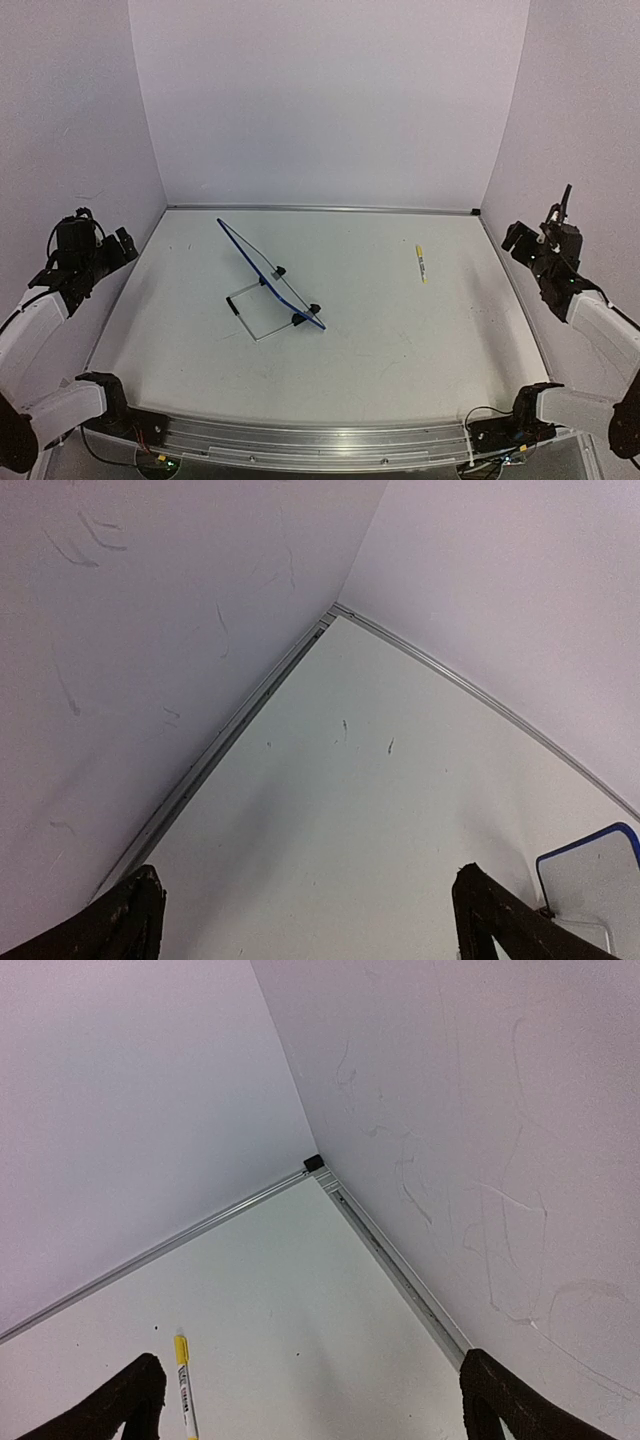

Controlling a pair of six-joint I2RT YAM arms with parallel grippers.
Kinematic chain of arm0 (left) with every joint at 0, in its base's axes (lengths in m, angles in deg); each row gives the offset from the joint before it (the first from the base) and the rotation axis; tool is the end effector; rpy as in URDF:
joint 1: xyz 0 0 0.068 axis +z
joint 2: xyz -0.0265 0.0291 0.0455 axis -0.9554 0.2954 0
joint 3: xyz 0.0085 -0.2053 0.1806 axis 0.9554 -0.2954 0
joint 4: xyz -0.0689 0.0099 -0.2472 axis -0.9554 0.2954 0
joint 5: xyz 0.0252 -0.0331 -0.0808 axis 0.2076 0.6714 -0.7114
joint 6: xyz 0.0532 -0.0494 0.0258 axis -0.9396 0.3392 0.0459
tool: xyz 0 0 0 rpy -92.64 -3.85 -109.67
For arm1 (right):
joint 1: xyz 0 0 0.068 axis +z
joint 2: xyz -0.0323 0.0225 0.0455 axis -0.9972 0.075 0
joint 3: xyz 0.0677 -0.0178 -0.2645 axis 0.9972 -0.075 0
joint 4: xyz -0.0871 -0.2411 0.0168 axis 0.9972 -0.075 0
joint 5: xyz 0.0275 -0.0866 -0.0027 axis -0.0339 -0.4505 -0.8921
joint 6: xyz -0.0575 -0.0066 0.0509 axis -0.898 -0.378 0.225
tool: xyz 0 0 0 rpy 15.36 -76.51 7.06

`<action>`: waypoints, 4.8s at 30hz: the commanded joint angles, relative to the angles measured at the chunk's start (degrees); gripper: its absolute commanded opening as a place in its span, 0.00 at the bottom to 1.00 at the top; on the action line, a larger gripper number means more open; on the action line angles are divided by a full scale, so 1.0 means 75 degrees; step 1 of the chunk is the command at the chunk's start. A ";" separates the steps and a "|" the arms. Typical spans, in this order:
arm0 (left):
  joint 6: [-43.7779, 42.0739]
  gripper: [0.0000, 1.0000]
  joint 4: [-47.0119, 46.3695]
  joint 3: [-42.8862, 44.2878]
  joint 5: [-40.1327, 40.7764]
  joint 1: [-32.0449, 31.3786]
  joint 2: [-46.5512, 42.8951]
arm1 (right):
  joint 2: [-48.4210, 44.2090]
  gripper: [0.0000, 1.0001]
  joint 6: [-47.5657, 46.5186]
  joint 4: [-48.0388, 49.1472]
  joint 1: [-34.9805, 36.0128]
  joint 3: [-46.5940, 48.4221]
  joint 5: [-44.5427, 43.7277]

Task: Write a sentence on the whiteboard
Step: Adjust the whiteboard stand at the center of the board.

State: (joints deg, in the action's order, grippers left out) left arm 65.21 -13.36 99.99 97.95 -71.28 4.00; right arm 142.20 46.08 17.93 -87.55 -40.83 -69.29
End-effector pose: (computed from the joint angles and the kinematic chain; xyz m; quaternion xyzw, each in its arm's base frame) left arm 0.2102 0.0190 0.2616 -0.2367 0.8115 -0.0163 0.5340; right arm 0.2489 -0.0186 0.2717 0.1879 0.7530 0.0307 0.6299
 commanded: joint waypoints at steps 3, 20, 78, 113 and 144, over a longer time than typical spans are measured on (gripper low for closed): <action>0.0477 0.99 0.0682 0.0716 -0.0095 0.0005 0.0460 | -0.0318 0.98 -0.0192 -0.0419 0.0012 0.0383 0.0413; 0.2198 0.97 -0.0256 -0.0070 -0.2356 -0.1800 0.2459 | 0.1472 0.90 -0.0437 -0.0948 0.0987 0.1282 0.4055; -0.0667 0.00 -0.1285 0.4841 -0.4747 -0.3920 0.9886 | 0.2656 0.75 -0.1589 -0.0170 0.4316 0.1114 0.4759; 0.1233 0.82 -0.1386 0.1389 -0.2721 -0.2615 0.4382 | 0.8706 0.62 -0.3468 -0.0567 0.4842 0.5592 0.4591; 0.1054 0.76 -0.0915 0.1095 -0.2697 -0.2516 0.3846 | 0.9923 0.42 -0.4237 -0.1140 0.5281 0.6798 0.4243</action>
State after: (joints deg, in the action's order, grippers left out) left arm 74.33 -21.16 108.83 77.33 -90.54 35.13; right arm 214.82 15.29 9.31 -49.18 7.71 -35.92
